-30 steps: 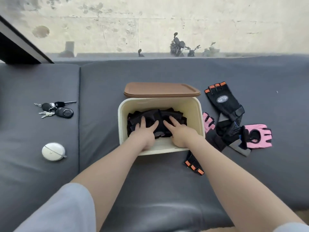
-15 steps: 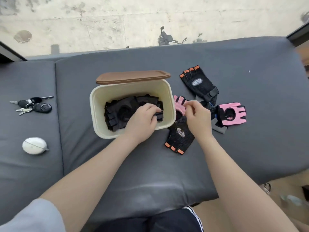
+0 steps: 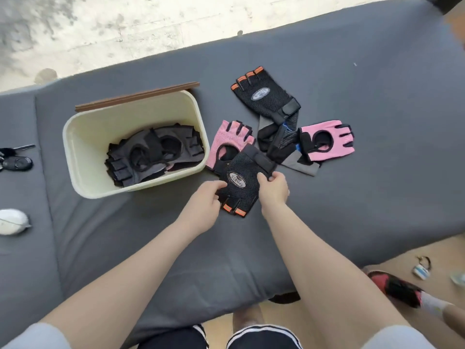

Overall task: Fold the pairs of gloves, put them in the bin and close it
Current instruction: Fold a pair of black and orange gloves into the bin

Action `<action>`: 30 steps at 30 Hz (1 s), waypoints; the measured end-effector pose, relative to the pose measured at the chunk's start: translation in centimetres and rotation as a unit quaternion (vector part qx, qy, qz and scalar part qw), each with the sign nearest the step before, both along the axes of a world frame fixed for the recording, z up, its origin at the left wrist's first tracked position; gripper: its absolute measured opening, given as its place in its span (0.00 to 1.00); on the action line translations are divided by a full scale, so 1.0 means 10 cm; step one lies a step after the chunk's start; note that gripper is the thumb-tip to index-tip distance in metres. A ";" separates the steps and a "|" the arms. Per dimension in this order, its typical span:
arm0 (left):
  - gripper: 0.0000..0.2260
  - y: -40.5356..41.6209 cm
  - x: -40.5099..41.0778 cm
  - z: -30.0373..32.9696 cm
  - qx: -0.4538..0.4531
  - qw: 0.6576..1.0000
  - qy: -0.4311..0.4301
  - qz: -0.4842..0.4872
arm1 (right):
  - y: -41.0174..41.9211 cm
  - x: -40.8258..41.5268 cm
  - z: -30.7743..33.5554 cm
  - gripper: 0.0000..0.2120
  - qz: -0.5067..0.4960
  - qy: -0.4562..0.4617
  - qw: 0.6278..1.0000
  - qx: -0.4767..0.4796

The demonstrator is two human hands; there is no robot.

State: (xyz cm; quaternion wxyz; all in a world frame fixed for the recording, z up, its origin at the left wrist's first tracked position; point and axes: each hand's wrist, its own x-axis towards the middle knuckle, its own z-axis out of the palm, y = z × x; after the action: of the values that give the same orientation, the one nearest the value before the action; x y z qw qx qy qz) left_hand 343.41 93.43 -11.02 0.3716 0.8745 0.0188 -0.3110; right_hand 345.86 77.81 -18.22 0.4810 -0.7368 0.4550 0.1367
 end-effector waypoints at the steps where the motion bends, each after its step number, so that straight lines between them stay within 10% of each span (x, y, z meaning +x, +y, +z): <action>1: 0.23 -0.01 -0.02 -0.04 -0.011 1.000 -0.004 0.013 | 0.08 0.03 -0.01 0.25 -0.010 -0.005 1.000 0.017; 8: 0.22 -0.13 -0.09 -0.02 -0.069 0.989 -0.007 0.133 | 0.08 -0.07 0.15 0.09 0.029 -0.088 0.992 0.087; 18: 0.24 -0.15 0.01 -0.25 0.062 0.997 0.019 0.044 | 0.06 0.01 0.11 0.23 0.205 -0.026 0.977 0.054; 30: 0.20 -0.36 0.11 0.19 -0.217 0.962 -0.030 0.163 | 0.00 -0.01 0.78 0.10 0.178 -0.242 0.951 0.076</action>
State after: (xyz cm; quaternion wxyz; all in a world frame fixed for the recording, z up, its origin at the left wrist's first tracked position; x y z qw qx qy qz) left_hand 344.51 89.80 -9.16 0.5984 0.7671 0.0817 -0.2162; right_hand 345.74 77.80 -10.38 0.5994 -0.7778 0.1748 0.0717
